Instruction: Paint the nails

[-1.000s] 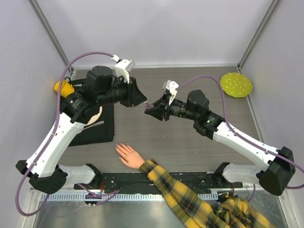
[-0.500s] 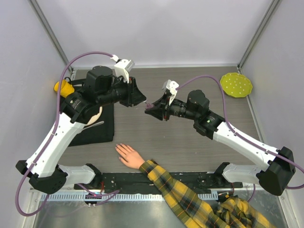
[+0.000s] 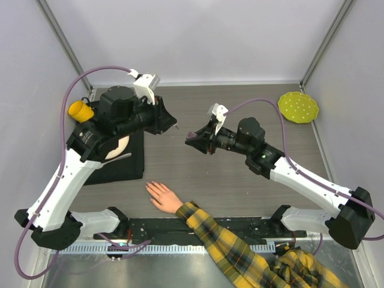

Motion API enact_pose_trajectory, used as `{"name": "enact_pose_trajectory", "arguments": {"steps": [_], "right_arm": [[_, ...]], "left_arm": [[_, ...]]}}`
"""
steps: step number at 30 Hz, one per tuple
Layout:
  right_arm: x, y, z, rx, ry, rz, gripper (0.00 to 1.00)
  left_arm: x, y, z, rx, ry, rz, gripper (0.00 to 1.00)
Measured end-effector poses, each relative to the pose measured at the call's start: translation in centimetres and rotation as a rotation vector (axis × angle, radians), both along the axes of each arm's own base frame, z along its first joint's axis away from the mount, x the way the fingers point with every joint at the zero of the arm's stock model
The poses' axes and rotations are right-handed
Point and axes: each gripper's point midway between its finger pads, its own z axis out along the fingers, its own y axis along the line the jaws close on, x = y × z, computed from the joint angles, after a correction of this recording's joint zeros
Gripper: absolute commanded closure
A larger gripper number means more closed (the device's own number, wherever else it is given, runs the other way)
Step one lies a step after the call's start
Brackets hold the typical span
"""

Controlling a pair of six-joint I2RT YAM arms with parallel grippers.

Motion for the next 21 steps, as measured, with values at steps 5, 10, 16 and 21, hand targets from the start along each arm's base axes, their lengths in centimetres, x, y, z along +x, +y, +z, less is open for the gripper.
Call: {"name": "enact_pose_trajectory", "arguments": {"steps": [5, 10, 16, 21], "right_arm": [[0.1, -1.1, 0.1, 0.019, 0.006, -0.057, 0.99], [0.0, -2.6, 2.2, 0.071, -0.022, -0.125, 0.99], [0.0, -3.9, 3.8, 0.104, -0.044, -0.180, 0.99], [0.5, -4.4, 3.1, 0.082, -0.029, -0.222, 0.99]], "left_arm": [[0.5, 2.4, -0.7, 0.040, 0.008, 0.130, 1.00], [-0.2, 7.0, -6.1, 0.117, 0.104, 0.351, 1.00], [-2.6, 12.1, -14.5, 0.231, 0.273, 0.579, 1.00], [-4.0, 14.2, -19.5, 0.278, 0.375, 0.710, 1.00]]}}
